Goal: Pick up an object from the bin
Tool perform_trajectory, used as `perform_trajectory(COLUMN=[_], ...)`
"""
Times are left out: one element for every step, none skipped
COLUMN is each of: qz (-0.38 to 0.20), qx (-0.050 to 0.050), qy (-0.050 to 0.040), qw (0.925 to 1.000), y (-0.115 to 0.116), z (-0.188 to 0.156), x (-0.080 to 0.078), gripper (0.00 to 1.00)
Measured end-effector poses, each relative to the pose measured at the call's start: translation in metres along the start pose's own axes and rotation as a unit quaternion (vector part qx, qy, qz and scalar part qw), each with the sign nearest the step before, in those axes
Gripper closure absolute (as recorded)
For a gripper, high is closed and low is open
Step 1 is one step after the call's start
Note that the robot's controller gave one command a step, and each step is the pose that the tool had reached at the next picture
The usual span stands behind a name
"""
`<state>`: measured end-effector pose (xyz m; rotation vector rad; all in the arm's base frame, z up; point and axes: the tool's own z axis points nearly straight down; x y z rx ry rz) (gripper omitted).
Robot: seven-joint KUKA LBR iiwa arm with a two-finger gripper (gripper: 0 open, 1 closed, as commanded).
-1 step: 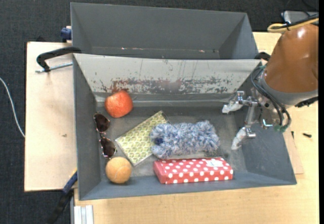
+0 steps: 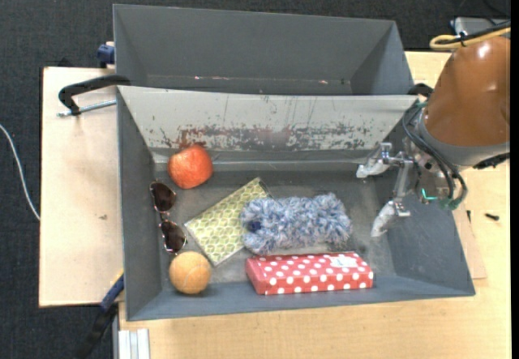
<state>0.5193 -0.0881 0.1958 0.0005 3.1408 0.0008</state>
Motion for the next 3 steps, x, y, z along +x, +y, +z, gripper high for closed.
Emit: perform_trajectory(qz=[0.057, 0.057, 0.019], qx=[0.001, 0.001, 0.000], qy=[-0.0069, -0.0069, -0.0059], qw=[0.9984, 0.9984, 0.9998], y=[0.033, 0.033, 0.055], z=[0.117, 0.117, -0.041], x=[-0.007, -0.007, -0.083], gripper=[1.00, 1.00, 1.00])
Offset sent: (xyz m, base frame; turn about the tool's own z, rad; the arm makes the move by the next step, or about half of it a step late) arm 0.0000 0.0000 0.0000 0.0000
